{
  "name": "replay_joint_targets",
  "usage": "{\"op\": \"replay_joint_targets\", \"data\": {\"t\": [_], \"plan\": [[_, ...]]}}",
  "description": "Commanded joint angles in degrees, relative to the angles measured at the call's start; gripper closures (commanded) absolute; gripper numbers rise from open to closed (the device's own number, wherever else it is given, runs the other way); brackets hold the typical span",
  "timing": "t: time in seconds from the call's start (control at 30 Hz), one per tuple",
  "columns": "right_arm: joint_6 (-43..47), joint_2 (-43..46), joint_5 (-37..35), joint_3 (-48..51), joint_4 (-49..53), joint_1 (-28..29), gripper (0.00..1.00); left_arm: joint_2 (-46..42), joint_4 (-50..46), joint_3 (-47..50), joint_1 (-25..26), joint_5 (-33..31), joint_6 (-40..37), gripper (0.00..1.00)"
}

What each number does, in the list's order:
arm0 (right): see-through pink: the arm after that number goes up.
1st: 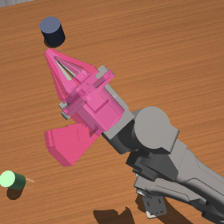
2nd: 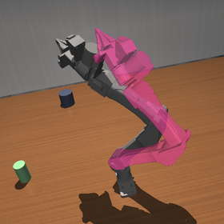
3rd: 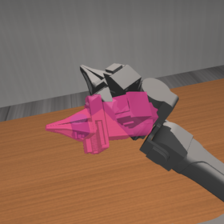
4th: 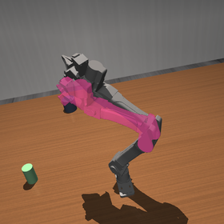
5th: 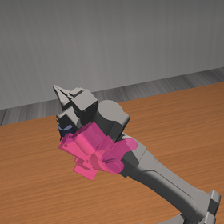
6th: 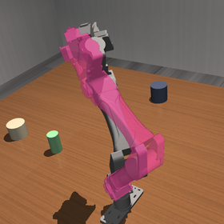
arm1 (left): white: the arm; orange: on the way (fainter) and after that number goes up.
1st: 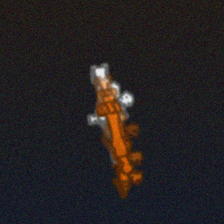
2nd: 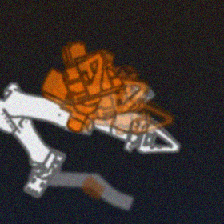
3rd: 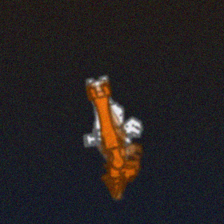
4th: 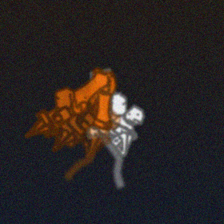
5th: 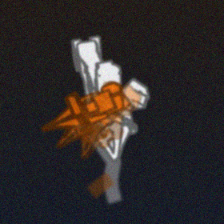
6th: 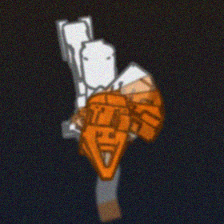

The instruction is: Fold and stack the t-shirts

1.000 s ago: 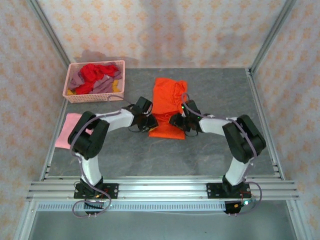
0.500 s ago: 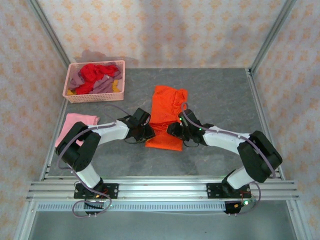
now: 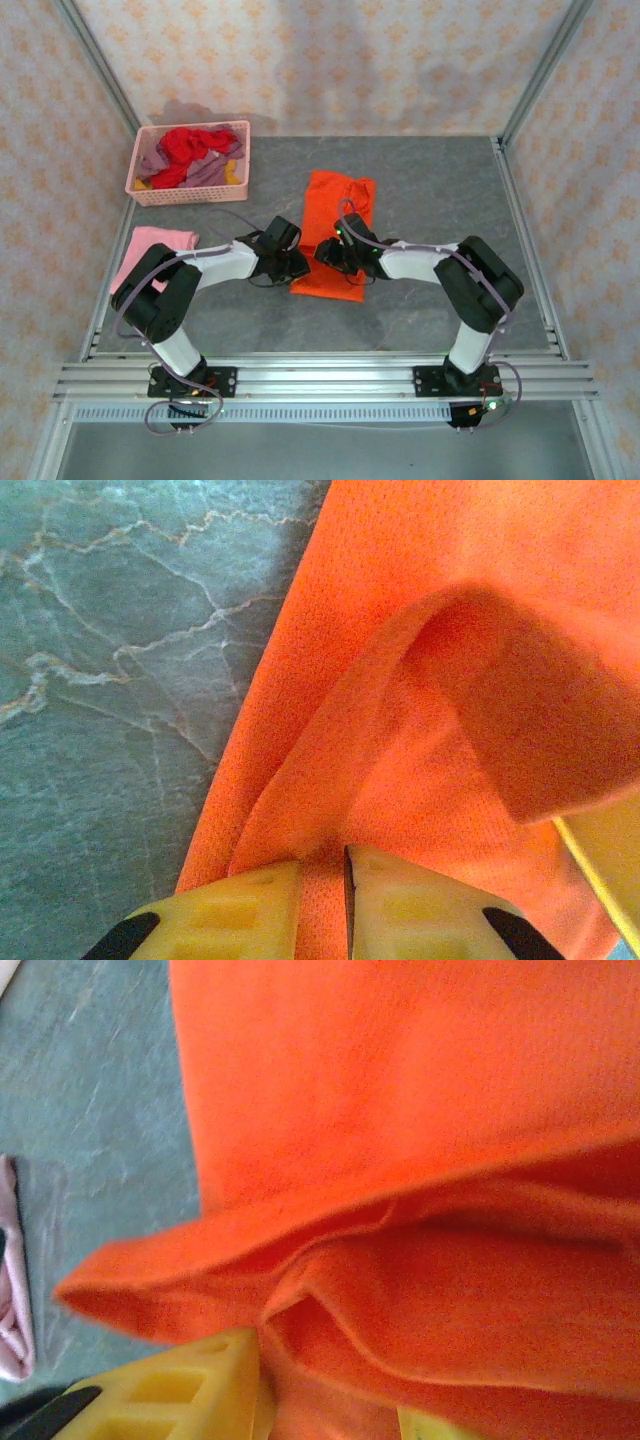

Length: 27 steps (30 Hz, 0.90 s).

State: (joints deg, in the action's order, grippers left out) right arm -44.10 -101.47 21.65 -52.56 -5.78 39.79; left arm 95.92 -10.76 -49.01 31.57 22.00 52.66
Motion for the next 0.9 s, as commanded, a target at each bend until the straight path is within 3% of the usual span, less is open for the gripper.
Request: {"op": "replay_joint_targets", "data": {"t": [0.0,0.33,0.47,0.7,0.87], "plan": [[3.4,-2.9,-0.8,-4.5,1.3,-2.5,0.6,1.5,0.1,1.9,0.1,-2.7,0.3,0.81],[11.6,-9.7,-0.8,-19.7,9.2,-9.9,0.6,0.4,0.4,3.5,0.0,-3.2,0.9,0.81],[13.3,-7.7,0.2,-23.1,12.0,-10.4,0.57,-0.1,0.4,3.2,0.1,-3.2,0.9,0.81],[11.0,0.5,1.2,-13.9,9.9,-8.5,0.57,-1.5,0.0,3.0,0.0,-3.4,0.8,0.81],[5.0,1.3,4.3,-9.2,3.8,-3.5,0.58,-2.1,-0.3,2.7,0.1,-3.3,0.8,0.81]]}}
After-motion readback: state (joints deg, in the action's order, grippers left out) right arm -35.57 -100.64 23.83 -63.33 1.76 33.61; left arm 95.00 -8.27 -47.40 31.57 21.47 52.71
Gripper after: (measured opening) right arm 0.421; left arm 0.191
